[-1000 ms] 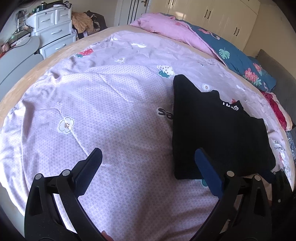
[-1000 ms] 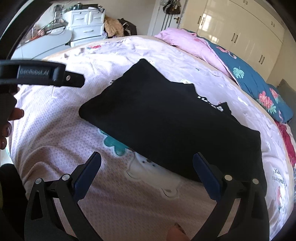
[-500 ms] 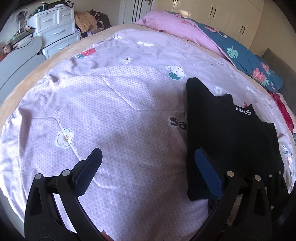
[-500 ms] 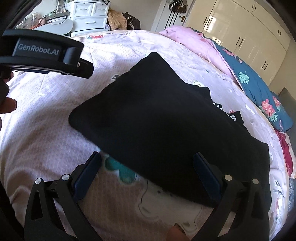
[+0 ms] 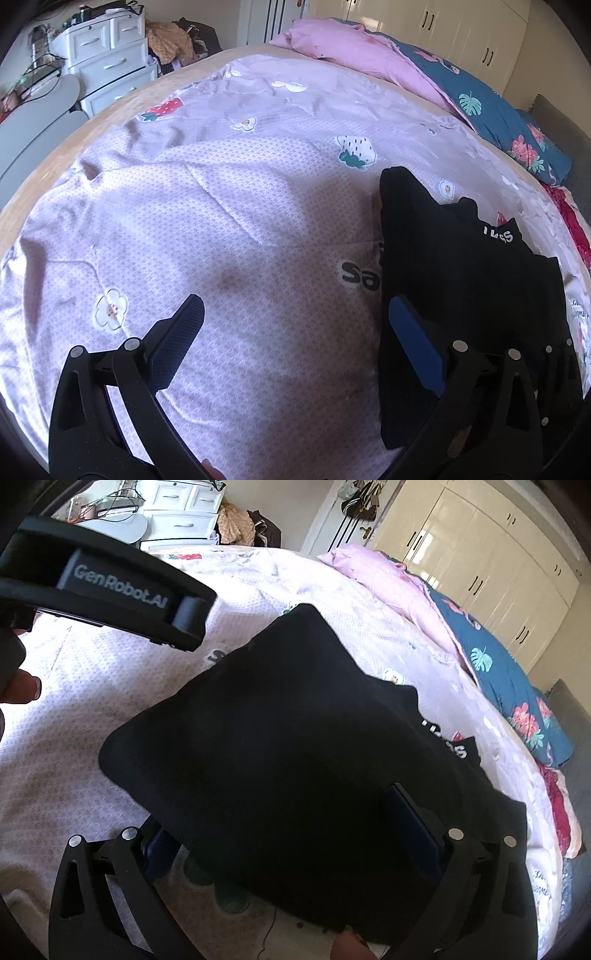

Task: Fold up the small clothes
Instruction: 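Move the right tool to the folded shirt's edge and grasp it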

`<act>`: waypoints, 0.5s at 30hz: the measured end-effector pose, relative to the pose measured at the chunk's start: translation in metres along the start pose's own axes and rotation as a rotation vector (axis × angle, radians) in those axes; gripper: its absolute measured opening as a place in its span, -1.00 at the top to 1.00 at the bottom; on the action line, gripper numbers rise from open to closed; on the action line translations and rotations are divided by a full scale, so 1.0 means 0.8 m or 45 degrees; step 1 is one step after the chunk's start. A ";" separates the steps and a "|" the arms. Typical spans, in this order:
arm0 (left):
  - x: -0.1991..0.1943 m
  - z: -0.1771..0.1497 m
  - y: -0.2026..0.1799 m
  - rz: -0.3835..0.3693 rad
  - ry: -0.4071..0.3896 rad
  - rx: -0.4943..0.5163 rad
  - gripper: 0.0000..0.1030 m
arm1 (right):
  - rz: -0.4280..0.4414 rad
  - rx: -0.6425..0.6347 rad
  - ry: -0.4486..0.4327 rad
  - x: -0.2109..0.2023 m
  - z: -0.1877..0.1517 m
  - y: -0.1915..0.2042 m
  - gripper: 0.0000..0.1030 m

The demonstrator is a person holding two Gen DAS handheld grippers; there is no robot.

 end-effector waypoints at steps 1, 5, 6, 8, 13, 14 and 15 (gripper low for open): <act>0.002 0.002 -0.001 -0.005 0.003 0.001 -0.82 | -0.012 0.004 -0.016 -0.001 0.001 -0.003 -0.91; 0.009 0.013 -0.006 -0.038 0.010 -0.019 -0.82 | -0.011 0.027 -0.060 -0.011 0.002 -0.013 -0.65; 0.011 0.015 -0.007 -0.055 0.014 -0.032 -0.82 | 0.001 0.030 -0.068 -0.014 0.001 -0.014 -0.46; 0.018 0.021 -0.009 -0.107 0.032 -0.073 -0.82 | 0.044 0.052 -0.078 -0.021 0.000 -0.018 -0.23; 0.029 0.038 -0.024 -0.224 0.067 -0.141 -0.82 | 0.131 0.092 -0.122 -0.037 -0.004 -0.025 0.41; 0.032 0.042 -0.029 -0.247 0.073 -0.143 -0.82 | 0.137 0.102 -0.130 -0.039 -0.004 -0.027 0.52; 0.036 0.045 -0.036 -0.278 0.086 -0.142 -0.82 | 0.146 0.119 -0.141 -0.040 -0.006 -0.030 0.61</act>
Point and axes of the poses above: each gripper's, at about its wrist camera, not at the fingertips, and x roughly the way its jaws point, y to its left, z to its top, the point moved 5 cm from there along x, roughly the way its jaws point, and after that the axes turned 2 degrees about y, right-handed, at the moved point
